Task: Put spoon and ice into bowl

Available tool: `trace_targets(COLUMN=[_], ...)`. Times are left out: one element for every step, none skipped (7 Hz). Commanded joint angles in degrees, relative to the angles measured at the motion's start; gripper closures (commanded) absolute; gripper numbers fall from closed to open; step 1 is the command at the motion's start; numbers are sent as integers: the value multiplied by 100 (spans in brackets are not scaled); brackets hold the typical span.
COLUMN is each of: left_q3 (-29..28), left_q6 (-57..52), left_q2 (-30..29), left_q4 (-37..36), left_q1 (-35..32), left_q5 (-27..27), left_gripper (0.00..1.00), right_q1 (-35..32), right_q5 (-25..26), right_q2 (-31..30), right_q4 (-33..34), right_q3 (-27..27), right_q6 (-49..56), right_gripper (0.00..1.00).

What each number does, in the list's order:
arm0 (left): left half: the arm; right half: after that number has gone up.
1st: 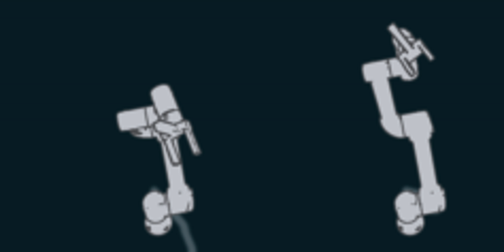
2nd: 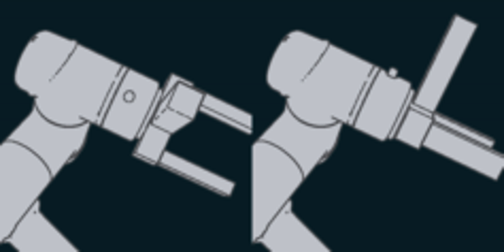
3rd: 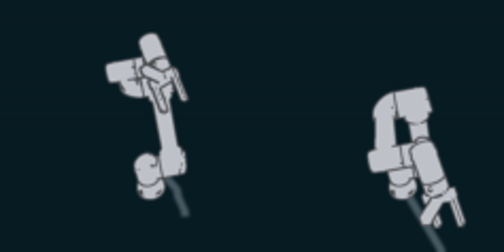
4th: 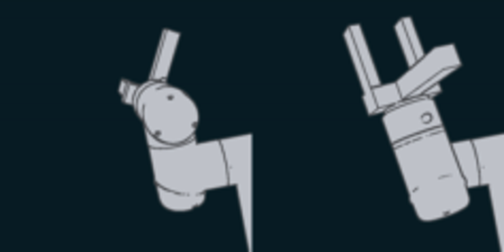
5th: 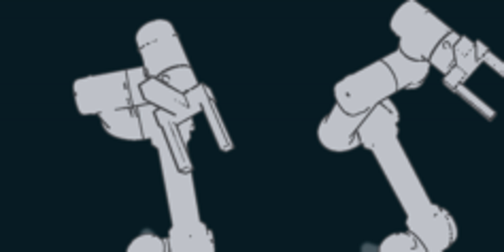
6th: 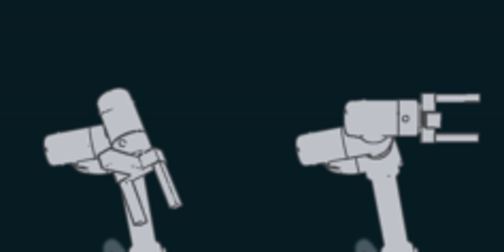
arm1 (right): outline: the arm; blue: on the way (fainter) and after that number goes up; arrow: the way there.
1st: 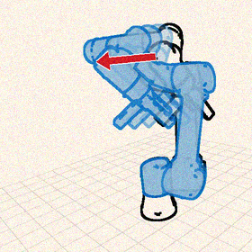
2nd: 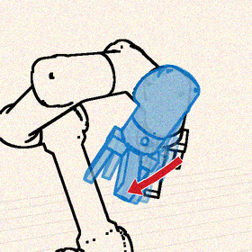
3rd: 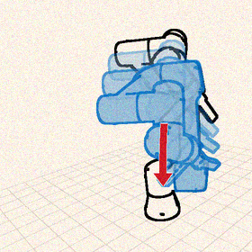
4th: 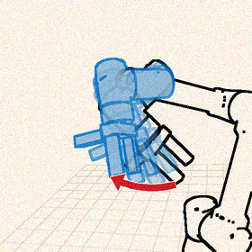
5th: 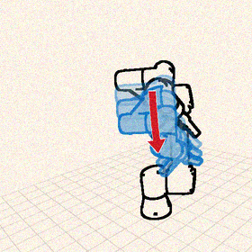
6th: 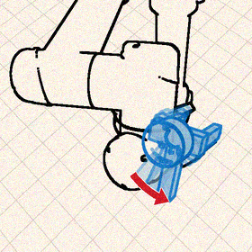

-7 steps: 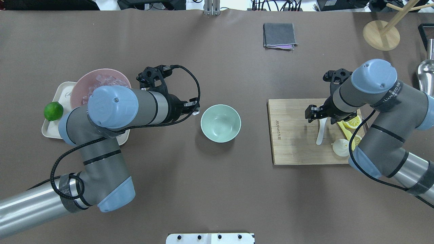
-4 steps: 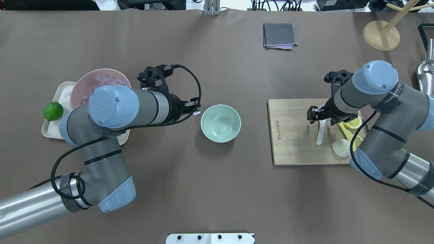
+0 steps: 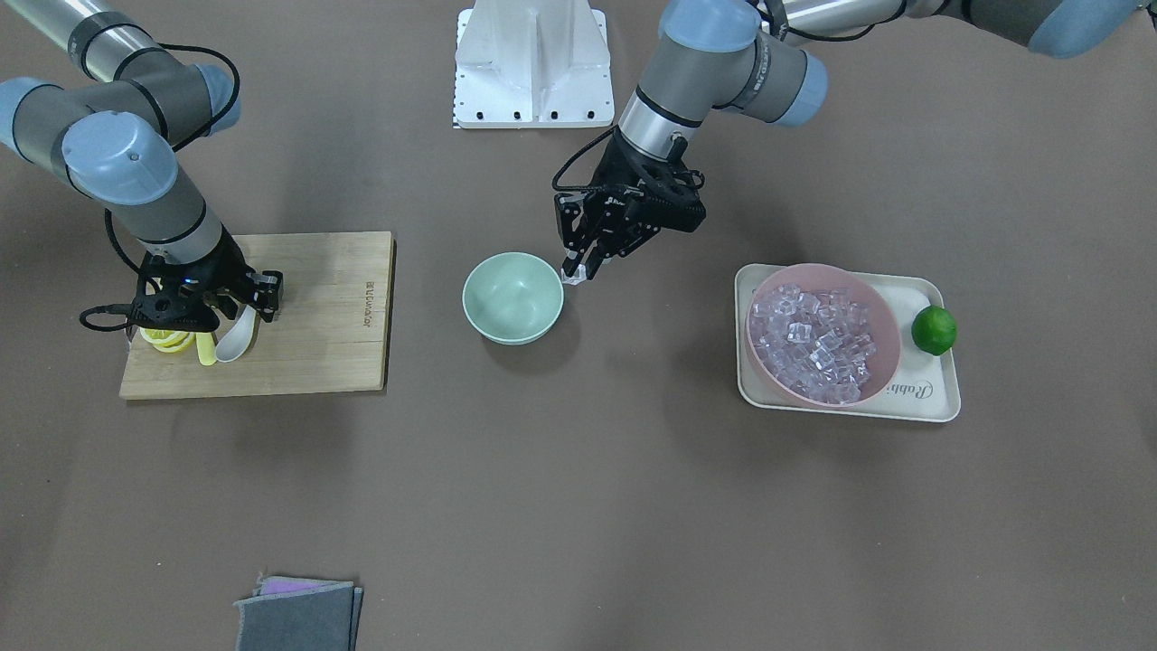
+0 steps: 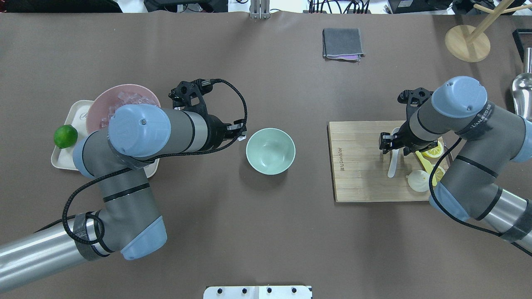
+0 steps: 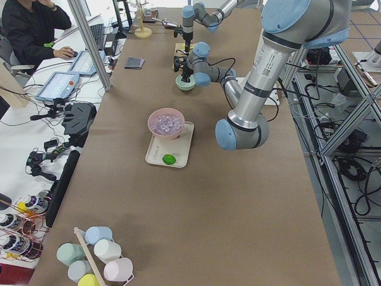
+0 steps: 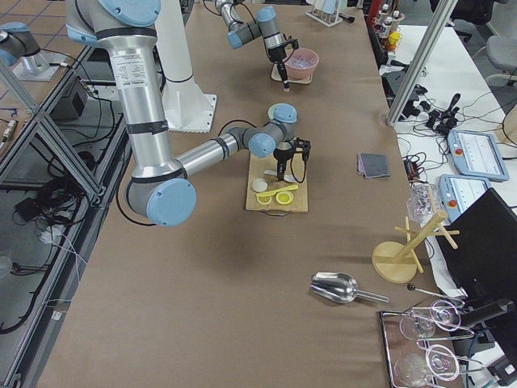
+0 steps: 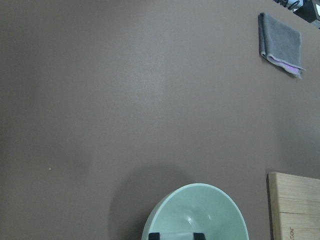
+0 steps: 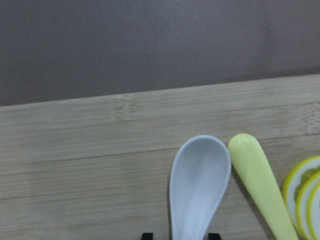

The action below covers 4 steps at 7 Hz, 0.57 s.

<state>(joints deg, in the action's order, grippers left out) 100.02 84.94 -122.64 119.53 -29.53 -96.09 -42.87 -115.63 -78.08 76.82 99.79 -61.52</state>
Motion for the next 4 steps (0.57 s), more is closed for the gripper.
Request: trace_targets(left_q3=[0, 9, 9, -34], left_q6=[-12, -12, -12, -3], left_q2=[-49, -49, -58, -119], left_q4=[-9, -9, 0, 0], left_q1=[0, 0, 0, 26], left_q5=[-6, -6, -6, -6], left_gripper=[100, 100, 100, 100], right_q1=[24, 15, 7, -168], right_q5=[-12, -38, -64, -265], right_q2=[-5, -5, 3, 12], right_q4=[0, 0, 35, 79], right_q3=[5, 57, 241, 442], right_q6=[0, 0, 9, 9], right_gripper=[100, 100, 100, 100])
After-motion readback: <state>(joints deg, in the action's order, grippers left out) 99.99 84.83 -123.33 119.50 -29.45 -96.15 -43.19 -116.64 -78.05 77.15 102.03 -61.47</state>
